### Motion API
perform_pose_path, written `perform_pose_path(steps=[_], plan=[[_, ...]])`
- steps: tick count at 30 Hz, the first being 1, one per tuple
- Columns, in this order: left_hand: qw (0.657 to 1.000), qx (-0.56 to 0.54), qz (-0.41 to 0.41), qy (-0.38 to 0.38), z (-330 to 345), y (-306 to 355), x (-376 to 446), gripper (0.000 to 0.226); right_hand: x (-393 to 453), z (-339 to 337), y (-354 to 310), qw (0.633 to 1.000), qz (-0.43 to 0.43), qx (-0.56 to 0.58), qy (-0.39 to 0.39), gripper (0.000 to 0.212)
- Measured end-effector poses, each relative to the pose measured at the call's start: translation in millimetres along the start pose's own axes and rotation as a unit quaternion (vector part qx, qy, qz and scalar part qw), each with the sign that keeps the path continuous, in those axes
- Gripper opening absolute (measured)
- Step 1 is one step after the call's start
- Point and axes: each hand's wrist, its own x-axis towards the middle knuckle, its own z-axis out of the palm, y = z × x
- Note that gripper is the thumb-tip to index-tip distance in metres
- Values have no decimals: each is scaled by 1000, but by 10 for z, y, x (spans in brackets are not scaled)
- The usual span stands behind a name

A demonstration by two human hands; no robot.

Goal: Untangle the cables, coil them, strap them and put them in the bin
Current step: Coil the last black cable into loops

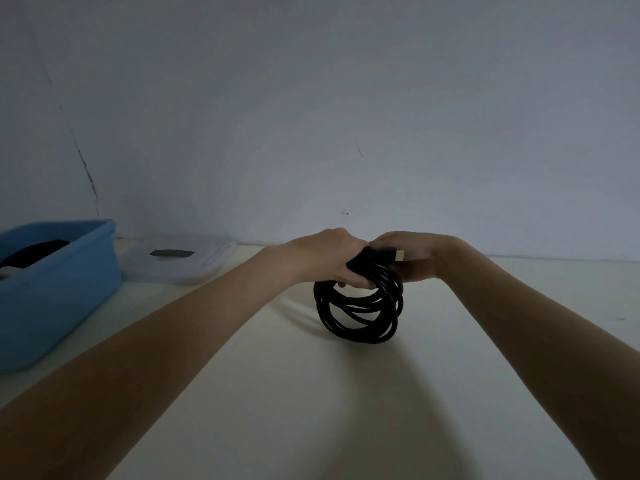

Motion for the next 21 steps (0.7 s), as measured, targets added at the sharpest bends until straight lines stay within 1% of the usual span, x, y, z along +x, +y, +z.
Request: perform_pose_path(steps=[2,4,6,8,9,12,13,16,18,21], plan=[[1000,-10,-28,-7,-8,-28,-5,27,80,20,44,999,-29,0,31,23],[998,-35,-59,-7,-10,-35,-7,38,137,25,63,996,-53,-9,70,20],[991,-99,-90,-2,-27,-43,-18,44,180,36,43,992,-61,-28,103,19],[984,-140,-107,-14,-59,-46,-25,44,192,46,26,989,-70,-56,120,23],[983,-151,-103,-27,-78,-36,-29,41,189,40,21,988,-77,-66,119,23],[973,-213,-58,-70,-121,13,-87,22,160,10,-18,991,-69,-77,82,11],[967,-234,-49,-83,-129,31,-114,19,159,-9,-27,993,-55,-72,72,12],[959,-259,-36,-110,-139,53,-149,17,158,-45,-34,996,-18,-63,56,24],[961,-252,-26,-111,-147,59,-125,18,166,-76,-15,996,-20,-66,52,27],[961,-260,-35,-86,-146,71,-100,14,145,-84,-21,995,-27,-50,77,18]])
